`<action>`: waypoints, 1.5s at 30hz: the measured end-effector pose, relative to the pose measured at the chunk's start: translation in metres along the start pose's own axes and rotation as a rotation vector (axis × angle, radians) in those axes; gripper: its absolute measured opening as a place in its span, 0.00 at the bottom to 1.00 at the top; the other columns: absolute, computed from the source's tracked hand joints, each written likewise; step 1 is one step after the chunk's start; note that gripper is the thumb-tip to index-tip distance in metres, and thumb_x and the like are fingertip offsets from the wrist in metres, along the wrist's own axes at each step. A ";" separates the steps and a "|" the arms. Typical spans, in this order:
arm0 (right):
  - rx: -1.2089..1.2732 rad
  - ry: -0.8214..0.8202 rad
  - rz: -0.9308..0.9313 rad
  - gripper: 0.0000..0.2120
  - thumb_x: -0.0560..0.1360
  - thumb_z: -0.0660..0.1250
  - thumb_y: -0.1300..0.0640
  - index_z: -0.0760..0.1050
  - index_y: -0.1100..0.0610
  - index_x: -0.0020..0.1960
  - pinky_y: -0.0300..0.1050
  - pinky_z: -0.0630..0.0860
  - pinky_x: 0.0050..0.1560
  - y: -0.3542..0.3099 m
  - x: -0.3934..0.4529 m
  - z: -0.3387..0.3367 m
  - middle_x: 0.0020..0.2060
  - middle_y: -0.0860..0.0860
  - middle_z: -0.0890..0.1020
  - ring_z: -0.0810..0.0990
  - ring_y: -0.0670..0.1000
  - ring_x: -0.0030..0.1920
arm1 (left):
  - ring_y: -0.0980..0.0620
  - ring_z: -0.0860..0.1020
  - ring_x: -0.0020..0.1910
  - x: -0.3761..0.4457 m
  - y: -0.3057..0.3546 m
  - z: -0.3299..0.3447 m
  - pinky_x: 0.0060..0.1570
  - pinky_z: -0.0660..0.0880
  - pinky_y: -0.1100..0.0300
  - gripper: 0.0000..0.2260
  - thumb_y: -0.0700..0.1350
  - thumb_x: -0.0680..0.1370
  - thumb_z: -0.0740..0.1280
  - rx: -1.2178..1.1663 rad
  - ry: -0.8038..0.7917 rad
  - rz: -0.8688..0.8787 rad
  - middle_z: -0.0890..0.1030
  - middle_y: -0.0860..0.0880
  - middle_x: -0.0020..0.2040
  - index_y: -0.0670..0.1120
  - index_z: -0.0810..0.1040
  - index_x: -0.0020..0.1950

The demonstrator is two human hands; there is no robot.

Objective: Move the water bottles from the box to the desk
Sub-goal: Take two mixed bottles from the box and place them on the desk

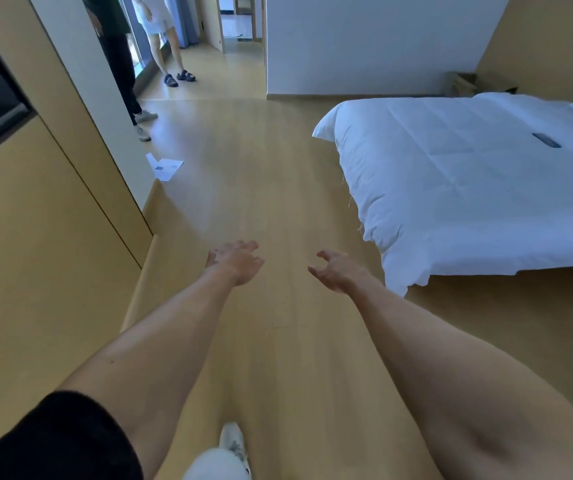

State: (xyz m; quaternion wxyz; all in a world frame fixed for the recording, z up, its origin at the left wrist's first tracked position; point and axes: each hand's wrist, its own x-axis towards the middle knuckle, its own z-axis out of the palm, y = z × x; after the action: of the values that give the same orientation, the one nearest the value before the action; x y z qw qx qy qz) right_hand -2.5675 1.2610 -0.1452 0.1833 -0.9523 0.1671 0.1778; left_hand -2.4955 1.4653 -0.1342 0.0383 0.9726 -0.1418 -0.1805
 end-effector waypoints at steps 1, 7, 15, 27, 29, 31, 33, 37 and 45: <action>-0.002 0.002 -0.005 0.28 0.81 0.56 0.38 0.61 0.46 0.78 0.53 0.68 0.70 -0.003 0.017 -0.005 0.75 0.54 0.67 0.69 0.56 0.72 | 0.42 0.65 0.75 0.018 -0.003 -0.004 0.72 0.62 0.46 0.23 0.57 0.84 0.55 -0.006 0.002 -0.006 0.65 0.46 0.78 0.53 0.63 0.79; -0.007 0.001 0.007 0.28 0.81 0.56 0.38 0.61 0.46 0.78 0.52 0.68 0.70 -0.032 0.131 -0.037 0.76 0.52 0.67 0.69 0.56 0.72 | 0.42 0.66 0.75 0.142 -0.027 -0.040 0.72 0.63 0.48 0.23 0.57 0.84 0.54 -0.035 0.024 -0.012 0.66 0.46 0.77 0.53 0.64 0.78; -0.029 -0.001 0.076 0.28 0.81 0.56 0.38 0.60 0.46 0.78 0.55 0.64 0.70 -0.091 0.286 -0.105 0.74 0.50 0.70 0.68 0.55 0.73 | 0.43 0.66 0.74 0.320 -0.058 -0.111 0.71 0.62 0.47 0.22 0.59 0.84 0.55 -0.078 0.009 0.032 0.67 0.47 0.77 0.54 0.65 0.77; -0.012 -0.001 0.101 0.27 0.82 0.56 0.39 0.61 0.47 0.78 0.54 0.69 0.70 -0.130 0.480 -0.170 0.73 0.53 0.70 0.69 0.56 0.72 | 0.43 0.66 0.74 0.523 -0.070 -0.175 0.71 0.62 0.46 0.23 0.60 0.84 0.54 -0.059 -0.013 0.083 0.68 0.47 0.77 0.54 0.65 0.78; -0.016 -0.008 0.089 0.28 0.82 0.56 0.39 0.60 0.48 0.78 0.55 0.68 0.70 -0.132 0.516 -0.180 0.74 0.54 0.69 0.68 0.56 0.73 | 0.43 0.66 0.74 0.558 -0.069 -0.183 0.71 0.62 0.46 0.23 0.60 0.84 0.55 -0.061 -0.004 0.072 0.68 0.47 0.76 0.54 0.65 0.77; -0.030 -0.017 0.073 0.28 0.82 0.56 0.39 0.59 0.47 0.79 0.54 0.68 0.71 -0.134 0.557 -0.192 0.74 0.53 0.69 0.67 0.56 0.73 | 0.43 0.66 0.74 0.595 -0.069 -0.193 0.71 0.62 0.46 0.23 0.60 0.84 0.55 -0.057 0.002 0.058 0.68 0.47 0.76 0.54 0.65 0.77; -0.051 -0.017 0.053 0.28 0.82 0.55 0.38 0.59 0.47 0.79 0.54 0.67 0.71 -0.136 0.600 -0.205 0.75 0.53 0.69 0.67 0.57 0.74 | 0.43 0.66 0.74 0.632 -0.069 -0.205 0.72 0.62 0.46 0.23 0.60 0.83 0.55 -0.047 0.011 0.035 0.69 0.47 0.76 0.54 0.65 0.77; -0.073 -0.037 0.019 0.29 0.81 0.55 0.37 0.60 0.45 0.79 0.54 0.66 0.71 -0.143 0.686 -0.242 0.75 0.52 0.68 0.66 0.57 0.74 | 0.44 0.67 0.74 0.709 -0.069 -0.239 0.72 0.61 0.47 0.23 0.61 0.83 0.55 -0.027 0.011 -0.031 0.69 0.47 0.76 0.55 0.65 0.77; -0.096 0.019 -0.062 0.28 0.81 0.54 0.37 0.60 0.46 0.78 0.54 0.66 0.68 -0.160 0.827 -0.330 0.74 0.53 0.68 0.67 0.58 0.73 | 0.45 0.67 0.74 0.841 -0.041 -0.310 0.71 0.61 0.47 0.24 0.61 0.83 0.55 -0.038 0.062 -0.038 0.68 0.50 0.77 0.56 0.64 0.77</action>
State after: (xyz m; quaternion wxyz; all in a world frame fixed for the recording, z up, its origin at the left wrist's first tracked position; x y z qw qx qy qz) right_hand -1.6866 1.0570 -0.1427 0.1410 -0.9664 0.1306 0.1708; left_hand -1.6198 1.2684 -0.1369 0.0575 0.9794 -0.1184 -0.1534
